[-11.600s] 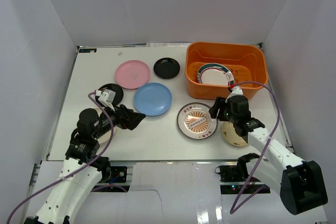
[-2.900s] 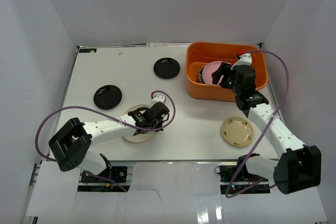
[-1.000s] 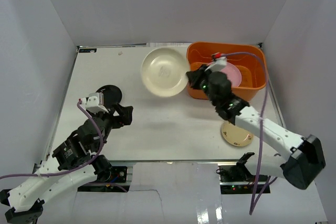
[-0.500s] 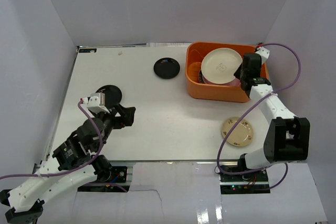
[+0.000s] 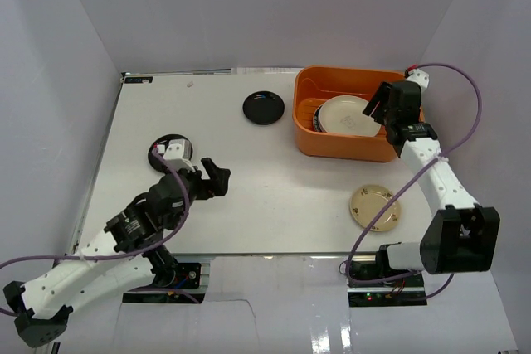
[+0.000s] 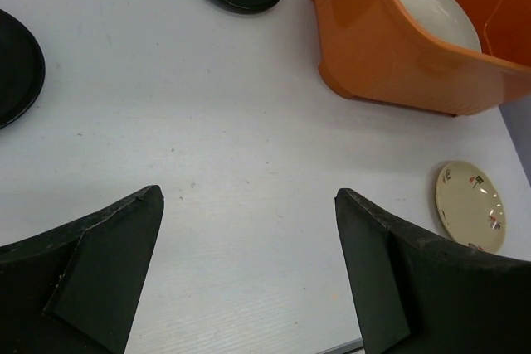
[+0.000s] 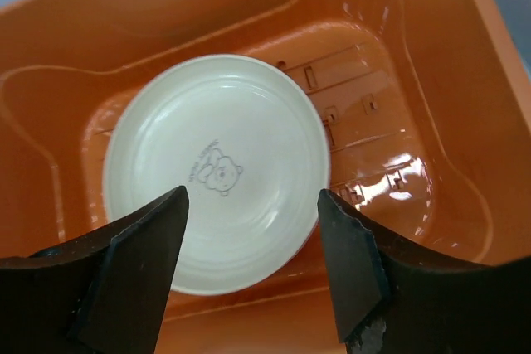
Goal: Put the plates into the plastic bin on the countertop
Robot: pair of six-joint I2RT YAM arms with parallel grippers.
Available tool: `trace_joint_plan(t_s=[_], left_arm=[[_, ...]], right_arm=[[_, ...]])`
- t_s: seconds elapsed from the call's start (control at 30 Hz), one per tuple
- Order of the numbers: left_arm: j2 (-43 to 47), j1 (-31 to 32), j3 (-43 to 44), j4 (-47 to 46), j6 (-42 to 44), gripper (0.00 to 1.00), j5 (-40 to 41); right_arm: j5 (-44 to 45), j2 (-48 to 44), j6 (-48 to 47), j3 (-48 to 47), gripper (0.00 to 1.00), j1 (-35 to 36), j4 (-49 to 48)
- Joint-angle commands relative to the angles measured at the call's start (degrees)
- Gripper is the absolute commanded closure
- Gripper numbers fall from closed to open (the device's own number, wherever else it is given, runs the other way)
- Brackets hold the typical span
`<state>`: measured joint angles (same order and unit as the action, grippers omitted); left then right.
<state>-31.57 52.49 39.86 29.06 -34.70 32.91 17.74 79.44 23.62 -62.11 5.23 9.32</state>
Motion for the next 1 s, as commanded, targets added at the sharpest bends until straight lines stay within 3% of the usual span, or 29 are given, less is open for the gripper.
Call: trace_joint_plan(t_s=[0.0,0.13,0.23,0.37,0.5,0.7,0.83,0.97], left_arm=[[-4.45,-0.19,0.48,-3.48,-1.77,0.05,-2.85],[-13.13,-0.28,0.66,-10.31,-5.28,0.05,-3.81],[-20.51,-1.24,1.71,-14.45,-6.52,0.06,-3.55],[-28.88,-8.7,2.16,-20.78,-8.54,0.08,-10.9],[-38.1,-21.87,1.89,-28.61,-12.49,0.11,-23.92],[-56.47,-26.56,11.54,-36.96,-14.79,0.18,-30.36],[-69.65,-29.02,22.61,-35.13,-15.4,0.25,-32.11],[-80.21,-31.74,31.93,-34.51,-16.36,0.31,-36.24]], right_arm=[[-4.55,-9.1,-2.6,-2.06,0.3,2.75,0.61],[-2.63,-16.76,-3.75,3.82,0.37,14.25,2.45],[3.69,-23.26,-0.34,13.99,0.5,27.94,3.86],[8.8,-32.83,6.61,23.4,0.64,37.46,7.81],[8.28,-38.3,12.85,31.4,0.67,41.7,10.28],[7.85,-41.64,16.46,37.85,0.67,41.79,7.3],[5.73,-43.22,16.11,39.6,0.67,41.79,3.42],[7.13,-44.63,16.81,40.48,0.67,41.79,6.57]])
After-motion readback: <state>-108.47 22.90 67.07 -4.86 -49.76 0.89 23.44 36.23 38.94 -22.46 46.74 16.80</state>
